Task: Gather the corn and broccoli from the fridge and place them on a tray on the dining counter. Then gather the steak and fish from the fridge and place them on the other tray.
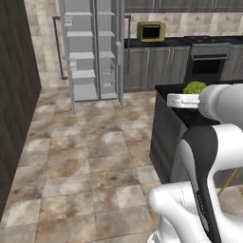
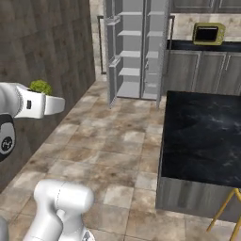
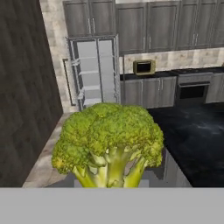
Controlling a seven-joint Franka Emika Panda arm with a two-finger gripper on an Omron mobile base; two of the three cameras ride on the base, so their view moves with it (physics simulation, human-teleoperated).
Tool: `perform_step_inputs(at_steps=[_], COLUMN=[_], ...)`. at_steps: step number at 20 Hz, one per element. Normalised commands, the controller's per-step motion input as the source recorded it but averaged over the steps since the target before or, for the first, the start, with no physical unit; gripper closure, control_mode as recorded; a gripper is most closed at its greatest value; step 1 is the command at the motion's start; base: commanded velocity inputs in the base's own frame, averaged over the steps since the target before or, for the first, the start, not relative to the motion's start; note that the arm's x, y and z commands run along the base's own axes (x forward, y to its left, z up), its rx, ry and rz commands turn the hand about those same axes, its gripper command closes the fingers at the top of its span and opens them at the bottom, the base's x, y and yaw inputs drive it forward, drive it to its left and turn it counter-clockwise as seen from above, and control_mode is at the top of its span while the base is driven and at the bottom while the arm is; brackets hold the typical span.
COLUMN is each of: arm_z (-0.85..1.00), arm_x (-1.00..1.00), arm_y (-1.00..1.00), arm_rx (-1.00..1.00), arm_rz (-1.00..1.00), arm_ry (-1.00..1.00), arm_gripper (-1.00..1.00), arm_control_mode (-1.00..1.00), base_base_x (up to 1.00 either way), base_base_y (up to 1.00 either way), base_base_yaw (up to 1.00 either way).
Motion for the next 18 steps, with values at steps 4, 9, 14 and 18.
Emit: perform_step_inputs(at_steps=[4,9,14,18], arm_z=[0.0,0.0,0.0,0.0], arm_x=[0.0,0.0,0.0,0.0], arm_y=[0.0,0.0,0.0,0.0], arm_rx=[0.0,0.0,0.0,0.0], arm_rz=[0.0,0.0,0.0,0.0], arm_ry=[0.0,0.0,0.0,0.0], arm_gripper=[1.0,1.0,1.0,1.0], arm_control_mode=[1.0,1.0,1.0,1.0], base_base_x=[-0.83,-0.33,-0.25,-0.27], base_base_y=[-0.64,-0.98,-1.0,-1.0], base_base_yaw=[-0.01,0.01,0.02,0.0])
